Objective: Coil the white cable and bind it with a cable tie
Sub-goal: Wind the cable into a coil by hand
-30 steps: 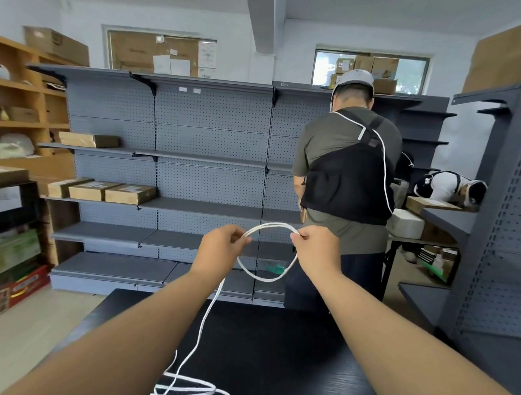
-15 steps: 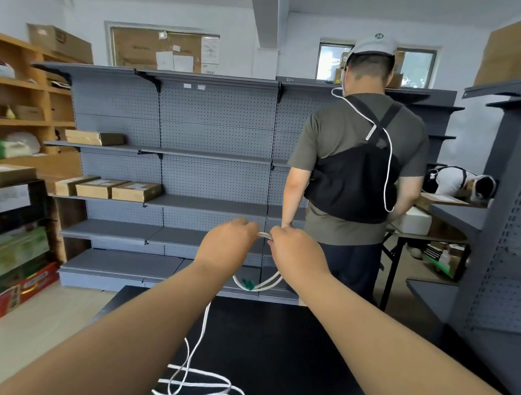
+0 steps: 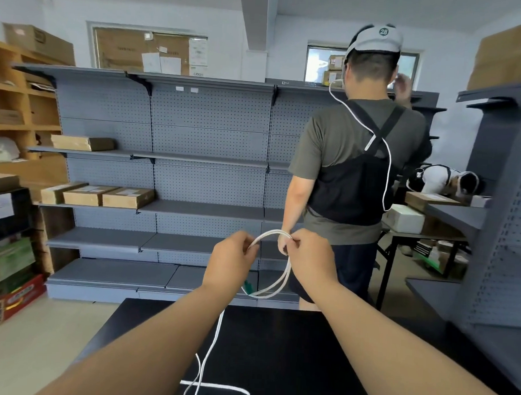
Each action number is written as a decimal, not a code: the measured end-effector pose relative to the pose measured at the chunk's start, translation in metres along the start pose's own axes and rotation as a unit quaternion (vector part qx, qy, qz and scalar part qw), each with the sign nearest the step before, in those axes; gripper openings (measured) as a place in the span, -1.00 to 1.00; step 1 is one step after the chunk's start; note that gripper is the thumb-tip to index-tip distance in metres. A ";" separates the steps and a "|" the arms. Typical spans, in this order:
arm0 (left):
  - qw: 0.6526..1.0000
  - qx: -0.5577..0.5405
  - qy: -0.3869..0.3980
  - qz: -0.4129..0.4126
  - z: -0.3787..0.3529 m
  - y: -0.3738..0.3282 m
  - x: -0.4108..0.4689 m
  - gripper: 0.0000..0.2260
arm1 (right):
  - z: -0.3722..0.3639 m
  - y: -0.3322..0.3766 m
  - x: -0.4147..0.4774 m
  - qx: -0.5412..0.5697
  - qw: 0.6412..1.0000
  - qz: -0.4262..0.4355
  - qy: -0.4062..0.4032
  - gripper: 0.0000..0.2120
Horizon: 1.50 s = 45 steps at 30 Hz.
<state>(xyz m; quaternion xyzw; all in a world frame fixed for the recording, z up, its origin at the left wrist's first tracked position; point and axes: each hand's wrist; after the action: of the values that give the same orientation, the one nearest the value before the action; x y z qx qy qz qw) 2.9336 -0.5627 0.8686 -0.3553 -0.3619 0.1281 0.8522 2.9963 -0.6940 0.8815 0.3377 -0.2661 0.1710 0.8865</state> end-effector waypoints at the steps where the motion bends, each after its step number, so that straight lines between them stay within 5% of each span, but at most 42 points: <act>1: 1.000 -0.014 0.004 0.011 0.001 0.003 0.001 -0.92 | -0.001 0.000 0.001 0.010 1.000 -0.020 -0.001 -0.78; 6: 1.000 -0.013 0.018 -0.007 0.007 0.012 0.009 -0.92 | -0.007 0.001 0.001 0.003 0.999 -0.049 0.013 -0.79; 13: 0.979 0.112 0.052 -0.162 0.019 0.012 0.029 -0.83 | -0.011 0.021 -0.007 -0.147 0.972 0.177 0.043 -0.78; 18: 0.964 0.152 0.071 -0.204 0.020 0.012 0.032 -0.81 | -0.011 0.028 -0.003 -0.206 0.961 0.175 0.065 -0.76; 26: 0.993 -0.018 0.117 -0.016 0.012 0.019 0.027 -0.91 | -0.009 0.019 0.005 -0.165 0.980 0.100 0.037 -0.72; 31: 0.950 -0.164 0.241 0.109 0.014 0.024 0.031 -0.98 | -0.007 0.005 0.011 -0.162 0.983 0.077 0.039 -0.72; 35: 0.927 -0.156 0.314 0.131 0.018 0.027 0.037 -0.89 | -0.008 -0.004 0.012 -0.173 0.981 0.087 0.032 -0.73; 40: 0.953 -0.068 0.278 0.099 0.007 0.023 0.040 -0.88 | -0.005 -0.009 0.014 -0.149 0.985 0.080 0.020 -0.72; 45: 0.986 0.003 0.152 0.071 -0.010 0.017 0.032 -0.82 | -0.001 -0.011 0.011 -0.068 0.997 0.037 -0.011 -0.72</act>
<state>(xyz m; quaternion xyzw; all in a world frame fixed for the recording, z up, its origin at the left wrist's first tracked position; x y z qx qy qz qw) 2.9639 -0.5400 0.8691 -0.3930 -0.2011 0.1339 0.8872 3.0114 -0.6997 0.8816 0.2683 -0.2990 0.1814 0.8976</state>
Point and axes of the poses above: each hand's wrist, its own x-axis towards the middle knuckle, its own z-axis out of the back of the hand, y = z × x, and after that the axes turned 6 degrees about -y, right-handed
